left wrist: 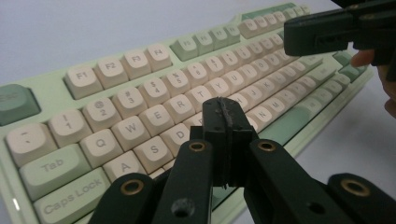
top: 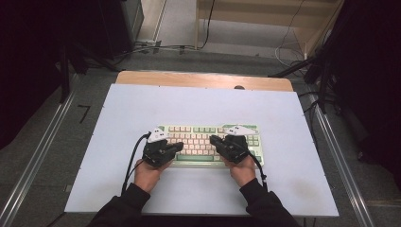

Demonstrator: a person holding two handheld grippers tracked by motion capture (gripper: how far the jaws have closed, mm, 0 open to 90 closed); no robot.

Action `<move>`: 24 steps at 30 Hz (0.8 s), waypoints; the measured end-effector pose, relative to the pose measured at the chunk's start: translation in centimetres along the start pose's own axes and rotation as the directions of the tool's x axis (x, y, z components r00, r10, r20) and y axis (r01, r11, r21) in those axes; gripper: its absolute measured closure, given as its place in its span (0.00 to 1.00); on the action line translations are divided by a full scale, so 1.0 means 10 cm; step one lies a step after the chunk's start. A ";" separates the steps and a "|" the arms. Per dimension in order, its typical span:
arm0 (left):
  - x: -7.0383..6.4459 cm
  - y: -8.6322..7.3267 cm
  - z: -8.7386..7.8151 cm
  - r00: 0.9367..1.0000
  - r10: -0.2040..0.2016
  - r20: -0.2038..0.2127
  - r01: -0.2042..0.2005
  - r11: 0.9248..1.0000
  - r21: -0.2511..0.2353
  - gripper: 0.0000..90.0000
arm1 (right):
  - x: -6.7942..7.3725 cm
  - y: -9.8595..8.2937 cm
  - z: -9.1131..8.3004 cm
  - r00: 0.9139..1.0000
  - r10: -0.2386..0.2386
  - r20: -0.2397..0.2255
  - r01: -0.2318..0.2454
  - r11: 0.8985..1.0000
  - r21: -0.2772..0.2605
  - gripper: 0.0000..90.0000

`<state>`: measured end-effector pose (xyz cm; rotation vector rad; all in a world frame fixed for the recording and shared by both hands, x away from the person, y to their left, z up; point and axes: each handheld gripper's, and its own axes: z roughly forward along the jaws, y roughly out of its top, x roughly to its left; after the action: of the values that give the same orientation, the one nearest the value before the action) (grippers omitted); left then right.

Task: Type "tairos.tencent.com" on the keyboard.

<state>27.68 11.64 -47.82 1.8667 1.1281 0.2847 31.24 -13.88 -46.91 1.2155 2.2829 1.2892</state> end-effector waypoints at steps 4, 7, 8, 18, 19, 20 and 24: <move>-0.01 0.00 0.01 1.000 0.001 0.003 -0.001 1.000 0.009 1.00 | -0.01 0.00 0.00 1.000 0.003 -0.001 -0.003 1.000 0.000 0.97; -0.01 -0.01 0.02 1.000 0.000 0.004 0.000 1.000 0.013 1.00 | 0.00 0.00 -0.01 1.000 0.000 -0.003 0.000 1.000 0.000 0.97; -0.01 -0.01 0.02 1.000 0.006 -0.004 -0.006 1.000 0.017 1.00 | 0.00 0.00 -0.01 1.000 0.002 -0.003 -0.002 1.000 0.000 0.97; -0.02 -0.03 0.10 0.999 0.026 -0.025 -0.025 0.998 0.062 1.00 | -0.01 0.00 -0.01 1.000 0.008 0.000 -0.008 1.000 0.001 0.97; -0.02 -0.03 0.10 0.999 0.030 -0.027 -0.028 0.998 0.064 1.00 | -0.01 0.00 -0.01 1.000 0.008 0.000 -0.008 1.000 0.001 0.97; -0.02 -0.03 0.11 0.999 0.033 -0.032 -0.031 0.997 0.067 1.00 | -0.01 0.00 -0.01 1.000 0.007 0.000 -0.007 1.000 0.000 0.97; -0.02 -0.04 0.14 0.999 0.039 -0.036 -0.036 0.996 0.078 1.00 | -0.01 0.00 -0.01 1.000 0.008 -0.001 -0.008 1.000 0.001 0.97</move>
<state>28.16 10.73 -48.84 1.9593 1.1451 0.3027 31.25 -14.03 -46.87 1.2259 2.2818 1.2917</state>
